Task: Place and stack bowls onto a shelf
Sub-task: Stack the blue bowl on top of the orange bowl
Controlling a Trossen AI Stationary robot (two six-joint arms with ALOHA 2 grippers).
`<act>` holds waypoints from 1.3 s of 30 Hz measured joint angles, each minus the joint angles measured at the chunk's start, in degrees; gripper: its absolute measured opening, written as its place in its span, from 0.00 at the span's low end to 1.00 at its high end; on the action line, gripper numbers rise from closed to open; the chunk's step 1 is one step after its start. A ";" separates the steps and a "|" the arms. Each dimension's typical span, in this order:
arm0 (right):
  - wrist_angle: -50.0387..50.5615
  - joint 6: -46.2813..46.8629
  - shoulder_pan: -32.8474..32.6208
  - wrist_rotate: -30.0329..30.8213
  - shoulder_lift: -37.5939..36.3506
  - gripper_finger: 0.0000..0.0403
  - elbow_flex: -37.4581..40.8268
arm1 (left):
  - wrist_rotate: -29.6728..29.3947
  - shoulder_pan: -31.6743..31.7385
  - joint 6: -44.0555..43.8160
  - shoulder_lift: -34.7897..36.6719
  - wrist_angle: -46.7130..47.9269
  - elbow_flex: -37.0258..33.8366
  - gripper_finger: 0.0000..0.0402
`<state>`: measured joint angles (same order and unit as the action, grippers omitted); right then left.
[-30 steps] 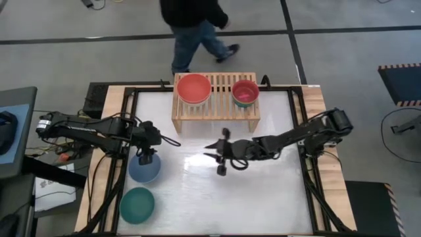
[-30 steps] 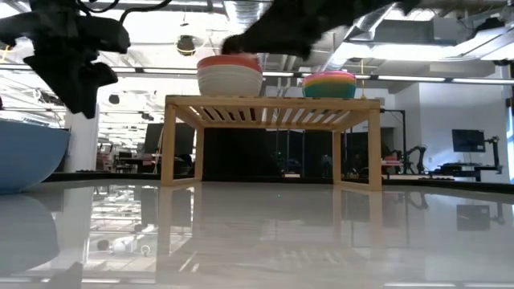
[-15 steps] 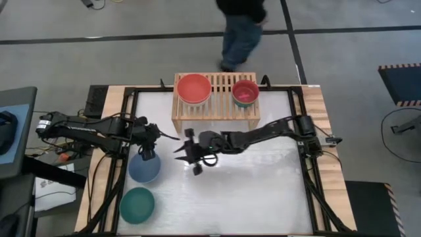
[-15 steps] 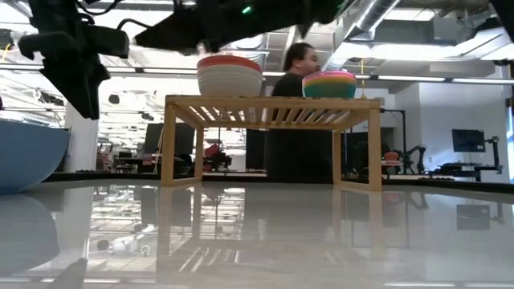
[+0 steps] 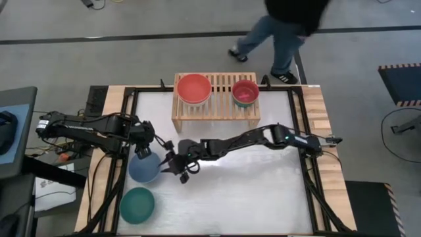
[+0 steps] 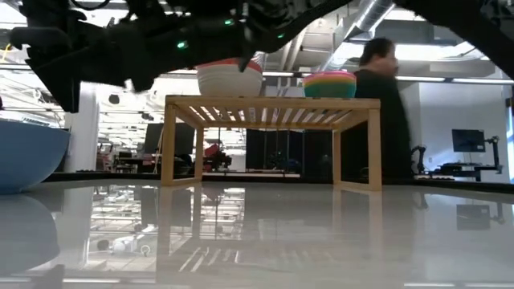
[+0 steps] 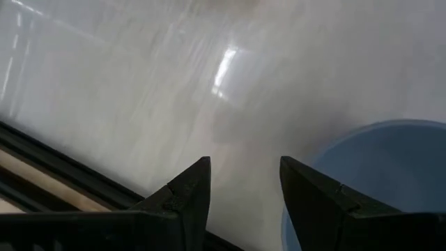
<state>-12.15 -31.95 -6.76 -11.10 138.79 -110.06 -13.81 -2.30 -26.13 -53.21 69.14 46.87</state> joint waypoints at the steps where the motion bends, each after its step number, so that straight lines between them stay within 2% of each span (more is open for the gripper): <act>1: 1.46 -1.12 -0.08 -0.10 1.30 0.39 -2.07 | 0.37 0.00 0.06 0.00 -0.02 0.00 0.39; 9: 16.34 -6.66 -0.30 0.12 11.44 0.55 -16.87 | 0.95 0.02 1.82 -0.02 -0.02 0.00 0.39; 15: 18.38 -7.20 -0.27 1.09 12.58 0.57 -18.55 | -0.49 0.06 3.95 -0.02 -0.09 0.00 0.39; 18: 18.25 -7.19 0.07 1.08 12.58 0.52 -18.55 | -0.48 0.64 4.49 -0.03 -0.30 0.00 0.39; 21: 17.98 -7.45 0.23 1.17 12.58 0.43 -18.55 | -0.49 1.33 4.63 -0.03 -0.44 0.00 0.39; 26: 21.79 -7.58 0.58 1.45 12.58 0.21 -18.55 | -0.17 1.98 5.14 -0.02 -0.50 0.01 0.39; 29: 26.09 -8.26 0.57 3.94 12.27 0.07 -18.59 | 0.05 1.99 6.41 -0.04 -0.44 0.85 0.39; 33: 35.20 -4.58 0.49 4.03 9.46 0.07 -18.69 | 0.09 1.11 11.15 0.01 -0.57 3.62 0.38; 39: 54.71 0.66 0.47 1.72 2.91 0.08 -18.53 | 3.11 -4.66 19.95 0.11 -4.91 5.71 0.29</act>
<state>42.55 -31.29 -6.28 -9.38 141.69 -128.60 -10.70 -6.96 -6.19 -53.10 64.24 52.59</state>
